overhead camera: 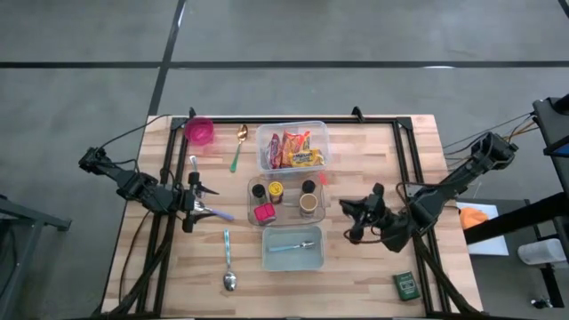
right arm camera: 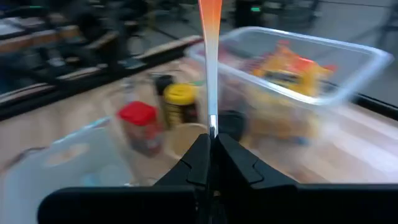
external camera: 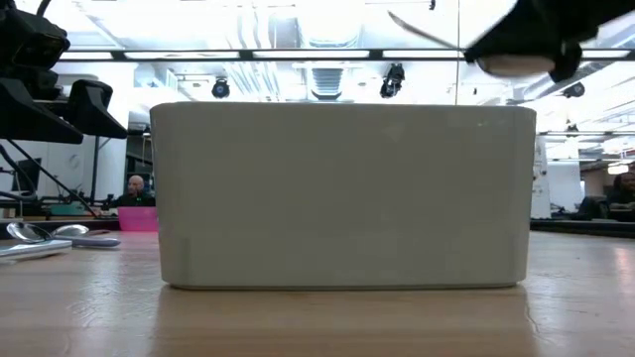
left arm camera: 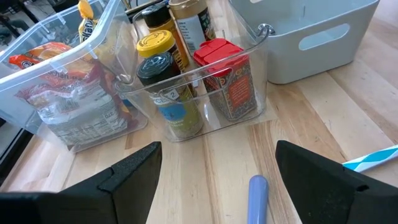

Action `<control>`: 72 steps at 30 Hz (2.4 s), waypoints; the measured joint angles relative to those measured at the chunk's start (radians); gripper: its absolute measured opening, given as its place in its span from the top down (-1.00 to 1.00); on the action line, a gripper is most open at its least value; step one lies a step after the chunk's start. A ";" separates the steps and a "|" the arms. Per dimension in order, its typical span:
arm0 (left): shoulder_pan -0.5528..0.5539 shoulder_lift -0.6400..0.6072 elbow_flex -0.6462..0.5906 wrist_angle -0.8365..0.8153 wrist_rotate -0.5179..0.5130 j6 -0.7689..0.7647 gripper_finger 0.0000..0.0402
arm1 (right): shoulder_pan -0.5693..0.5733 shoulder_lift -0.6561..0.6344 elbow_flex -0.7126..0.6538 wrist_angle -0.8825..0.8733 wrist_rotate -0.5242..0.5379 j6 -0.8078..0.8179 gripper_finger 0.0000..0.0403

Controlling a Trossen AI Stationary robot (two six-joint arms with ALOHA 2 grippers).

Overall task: Pick & Place Food Item
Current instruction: Put the orange spoon into the gray bin, then put the blue patterned spoon into the gray bin

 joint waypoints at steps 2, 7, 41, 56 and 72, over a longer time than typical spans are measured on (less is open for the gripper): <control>0.000 0.000 0.000 0.000 0.000 0.000 -0.58 | -0.001 0.000 0.000 0.099 -0.058 -0.101 0.94; 0.000 0.000 0.000 0.000 0.000 0.000 -0.58 | -0.001 0.000 0.000 0.257 -0.201 -0.222 0.94; 0.000 0.000 0.000 0.000 0.000 0.000 -0.58 | -0.164 0.557 0.438 -0.037 -0.740 -0.311 0.94; 0.000 0.001 0.000 0.000 0.000 0.000 -0.58 | -0.207 0.677 0.504 -0.147 -0.800 -0.278 0.94; 0.000 0.001 0.000 0.000 0.000 0.000 -0.58 | -0.208 0.670 0.496 -0.110 -0.809 -0.282 0.53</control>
